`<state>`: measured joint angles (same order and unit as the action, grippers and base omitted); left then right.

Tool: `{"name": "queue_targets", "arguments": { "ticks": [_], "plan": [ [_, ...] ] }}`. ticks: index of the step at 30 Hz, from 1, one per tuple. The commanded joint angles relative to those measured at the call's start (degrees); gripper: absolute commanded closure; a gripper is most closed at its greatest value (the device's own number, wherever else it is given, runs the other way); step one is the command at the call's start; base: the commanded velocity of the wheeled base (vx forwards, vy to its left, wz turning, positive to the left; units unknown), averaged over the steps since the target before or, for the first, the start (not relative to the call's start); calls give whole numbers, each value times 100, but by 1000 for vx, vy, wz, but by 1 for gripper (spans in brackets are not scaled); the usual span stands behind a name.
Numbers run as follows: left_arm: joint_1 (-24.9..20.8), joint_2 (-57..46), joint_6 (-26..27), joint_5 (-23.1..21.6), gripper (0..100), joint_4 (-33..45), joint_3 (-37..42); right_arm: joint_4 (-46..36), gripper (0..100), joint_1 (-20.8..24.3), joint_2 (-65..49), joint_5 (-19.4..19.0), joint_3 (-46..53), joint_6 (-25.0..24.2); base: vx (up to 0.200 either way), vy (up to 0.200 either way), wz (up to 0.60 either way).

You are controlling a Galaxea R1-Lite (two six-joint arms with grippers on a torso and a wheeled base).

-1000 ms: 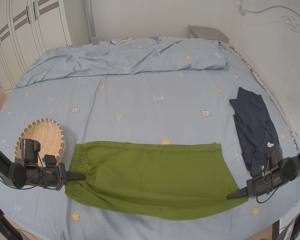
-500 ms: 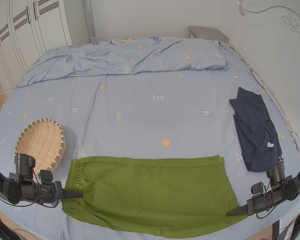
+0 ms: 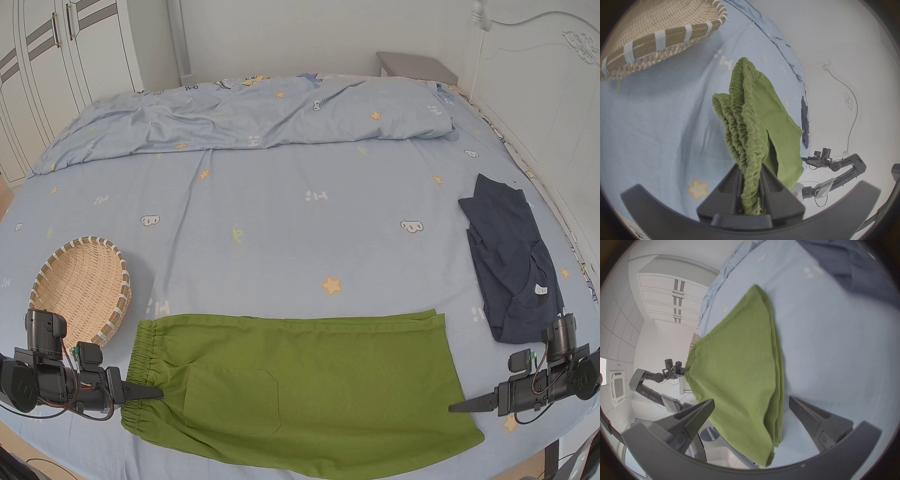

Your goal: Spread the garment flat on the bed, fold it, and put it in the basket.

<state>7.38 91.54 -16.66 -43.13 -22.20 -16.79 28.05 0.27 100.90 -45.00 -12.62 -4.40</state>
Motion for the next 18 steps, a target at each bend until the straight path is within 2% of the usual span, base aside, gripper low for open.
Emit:
{"name": "queue_targets", "arguments": {
  "ticks": [1,2,3,4,6,13,18],
  "plan": [
    [185,-760,5,85,100,409,-88,69,0,61,-1152,325,-602,-659,0,0,0],
    [203,-796,14,85,100,445,-114,69,0,87,-1187,377,-654,-694,0,0,0],
    [282,-971,23,85,100,726,-264,34,0,246,-1380,720,-997,-922,0,0,0],
    [282,-980,23,85,100,761,-281,25,0,254,-1389,747,-1023,-931,0,0,0],
    [458,-1086,207,103,100,1148,-492,-239,0,395,-1626,1125,-1454,-1098,0,0,0],
    [1011,-1112,1227,121,100,1886,-853,-915,0,430,-1855,1177,-1841,-1089,0,0,0],
    [915,-1235,1297,200,100,2361,-1257,-995,0,483,-1855,1177,-1920,-1098,0,0,0]
  ]
}}
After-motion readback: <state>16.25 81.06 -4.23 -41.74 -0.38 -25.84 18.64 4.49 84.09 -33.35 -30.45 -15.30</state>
